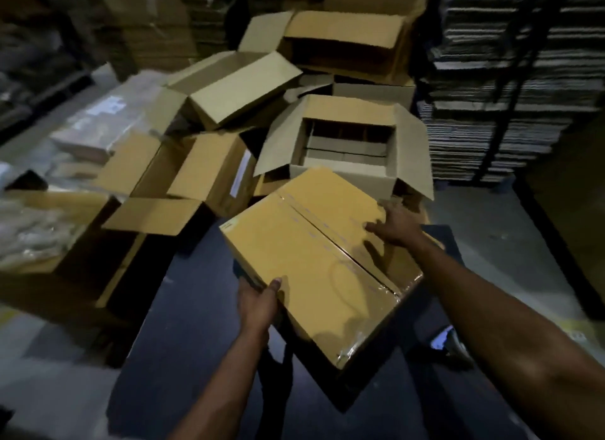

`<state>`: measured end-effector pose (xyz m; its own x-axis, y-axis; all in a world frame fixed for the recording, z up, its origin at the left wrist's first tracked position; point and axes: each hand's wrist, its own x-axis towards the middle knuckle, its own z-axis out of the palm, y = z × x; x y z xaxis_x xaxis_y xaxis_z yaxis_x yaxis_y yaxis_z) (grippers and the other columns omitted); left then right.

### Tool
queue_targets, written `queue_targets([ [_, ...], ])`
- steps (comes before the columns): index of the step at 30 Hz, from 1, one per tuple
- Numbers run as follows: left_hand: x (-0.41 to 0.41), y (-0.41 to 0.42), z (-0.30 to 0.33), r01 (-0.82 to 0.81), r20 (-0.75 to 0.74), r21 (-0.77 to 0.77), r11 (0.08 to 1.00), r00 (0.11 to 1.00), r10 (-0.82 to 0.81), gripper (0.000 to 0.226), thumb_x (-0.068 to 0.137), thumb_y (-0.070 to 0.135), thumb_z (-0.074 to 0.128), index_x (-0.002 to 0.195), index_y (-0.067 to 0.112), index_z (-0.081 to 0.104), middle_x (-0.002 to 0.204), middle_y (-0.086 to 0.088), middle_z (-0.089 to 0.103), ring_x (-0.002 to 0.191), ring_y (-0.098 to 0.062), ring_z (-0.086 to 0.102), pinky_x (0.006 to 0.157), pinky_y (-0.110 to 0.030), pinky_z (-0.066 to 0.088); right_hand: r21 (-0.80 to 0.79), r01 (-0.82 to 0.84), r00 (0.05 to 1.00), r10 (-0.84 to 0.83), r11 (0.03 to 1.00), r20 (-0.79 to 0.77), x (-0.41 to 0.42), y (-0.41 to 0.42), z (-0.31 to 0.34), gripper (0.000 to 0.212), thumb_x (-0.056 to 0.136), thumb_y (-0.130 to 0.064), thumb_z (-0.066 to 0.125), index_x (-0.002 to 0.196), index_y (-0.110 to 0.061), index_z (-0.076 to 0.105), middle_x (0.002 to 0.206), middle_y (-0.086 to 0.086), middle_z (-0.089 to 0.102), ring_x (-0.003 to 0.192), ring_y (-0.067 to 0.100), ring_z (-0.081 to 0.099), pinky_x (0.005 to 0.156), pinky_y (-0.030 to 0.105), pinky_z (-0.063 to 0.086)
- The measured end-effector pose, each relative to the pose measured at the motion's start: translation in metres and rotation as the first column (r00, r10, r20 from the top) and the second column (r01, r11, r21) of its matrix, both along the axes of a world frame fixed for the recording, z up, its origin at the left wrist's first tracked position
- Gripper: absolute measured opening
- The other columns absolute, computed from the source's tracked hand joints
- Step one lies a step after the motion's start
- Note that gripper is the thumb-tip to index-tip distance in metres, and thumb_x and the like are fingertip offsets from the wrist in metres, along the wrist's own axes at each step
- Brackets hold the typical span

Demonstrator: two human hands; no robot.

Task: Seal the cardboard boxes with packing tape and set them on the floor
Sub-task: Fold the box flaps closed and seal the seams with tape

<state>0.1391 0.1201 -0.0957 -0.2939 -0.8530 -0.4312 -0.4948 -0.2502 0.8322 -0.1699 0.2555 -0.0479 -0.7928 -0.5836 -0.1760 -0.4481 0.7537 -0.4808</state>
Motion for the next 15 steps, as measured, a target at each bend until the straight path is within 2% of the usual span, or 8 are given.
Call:
queue_targets([
  [2, -0.009, 0.008, 0.004, -0.106, -0.116, 0.147, 0.983, 0.986, 0.124, 0.094, 0.087, 0.051, 0.074, 0.161, 0.014, 0.03, 0.159, -0.001, 0.041, 0.14, -0.03, 0.046, 0.116, -0.048, 0.041, 0.08, -0.03, 0.999, 0.028, 0.996, 0.014, -0.018, -0.017, -0.009, 0.087, 0.081, -0.065, 0.072, 0.15, -0.025, 0.038, 0.147, 0.014, 0.047, 0.133, 0.036, 0.046, 0.103, 0.053, 0.046],
  [4, -0.025, 0.013, 0.009, -0.162, -0.159, 0.224, 0.961, 0.967, 0.2, 0.086, 0.097, 0.036, 0.071, 0.163, 0.011, 0.022, 0.156, 0.004, 0.036, 0.145, -0.03, 0.039, 0.116, -0.043, 0.038, 0.135, -0.046, 0.997, 0.038, 0.99, 0.061, -0.033, -0.027, -0.021, 0.108, 0.068, -0.084, 0.065, 0.153, -0.029, 0.028, 0.153, 0.015, 0.038, 0.139, 0.041, 0.038, 0.107, 0.06, 0.041],
  [7, -0.043, 0.018, 0.016, -0.221, -0.159, 0.287, 0.932, 0.948, 0.274, 0.084, 0.098, 0.036, 0.07, 0.162, 0.009, 0.022, 0.162, -0.007, 0.036, 0.143, -0.032, 0.041, 0.109, -0.041, 0.039, 0.102, -0.044, 0.989, 0.029, 0.994, 0.144, -0.055, -0.042, -0.049, 0.129, 0.041, -0.102, 0.052, 0.148, -0.033, 0.03, 0.143, 0.012, 0.05, 0.13, 0.041, 0.048, 0.103, 0.063, 0.043],
  [10, -0.049, 0.023, 0.022, -0.256, -0.149, 0.302, 0.918, 0.939, 0.311, 0.083, 0.097, 0.033, 0.071, 0.16, 0.008, 0.024, 0.158, -0.01, 0.04, 0.139, -0.032, 0.044, 0.108, -0.04, 0.039, 0.047, -0.002, 0.982, -0.007, 0.999, 0.188, -0.058, -0.045, -0.055, 0.13, 0.036, -0.105, 0.052, 0.145, -0.036, 0.033, 0.139, 0.01, 0.054, 0.125, 0.039, 0.052, 0.099, 0.063, 0.047],
  [12, -0.049, 0.025, 0.026, -0.256, -0.18, 0.3, 0.919, 0.931, 0.318, 0.086, 0.095, 0.033, 0.072, 0.161, 0.009, 0.022, 0.161, -0.009, 0.036, 0.135, -0.029, 0.045, 0.107, -0.041, 0.04, -0.007, 0.068, 0.976, -0.066, 0.998, 0.208, -0.054, -0.04, -0.041, 0.124, 0.042, -0.101, 0.057, 0.146, -0.035, 0.036, 0.142, 0.011, 0.053, 0.124, 0.039, 0.053, 0.098, 0.061, 0.048],
  [14, -0.044, 0.024, 0.029, -0.27, -0.183, 0.292, 0.917, 0.926, 0.331, 0.086, 0.094, 0.034, 0.072, 0.161, 0.009, 0.023, 0.161, -0.008, 0.035, 0.134, -0.027, 0.045, 0.097, -0.038, 0.039, -0.064, 0.164, 0.939, -0.136, 0.984, 0.315, -0.061, -0.037, -0.04, 0.12, 0.05, -0.096, 0.062, 0.147, -0.028, 0.043, 0.143, 0.012, 0.053, 0.122, 0.04, 0.055, 0.099, 0.058, 0.05],
  [15, -0.039, 0.024, 0.03, -0.294, -0.179, 0.274, 0.916, 0.92, 0.349, 0.083, 0.093, 0.035, 0.073, 0.159, 0.009, 0.028, 0.159, -0.008, 0.037, 0.132, -0.026, 0.047, 0.094, -0.037, 0.039, -0.085, 0.202, 0.91, -0.155, 0.976, 0.384, -0.067, -0.034, -0.045, 0.123, 0.047, -0.098, 0.062, 0.144, -0.023, 0.05, 0.14, 0.011, 0.056, 0.119, 0.039, 0.058, 0.099, 0.056, 0.05],
])
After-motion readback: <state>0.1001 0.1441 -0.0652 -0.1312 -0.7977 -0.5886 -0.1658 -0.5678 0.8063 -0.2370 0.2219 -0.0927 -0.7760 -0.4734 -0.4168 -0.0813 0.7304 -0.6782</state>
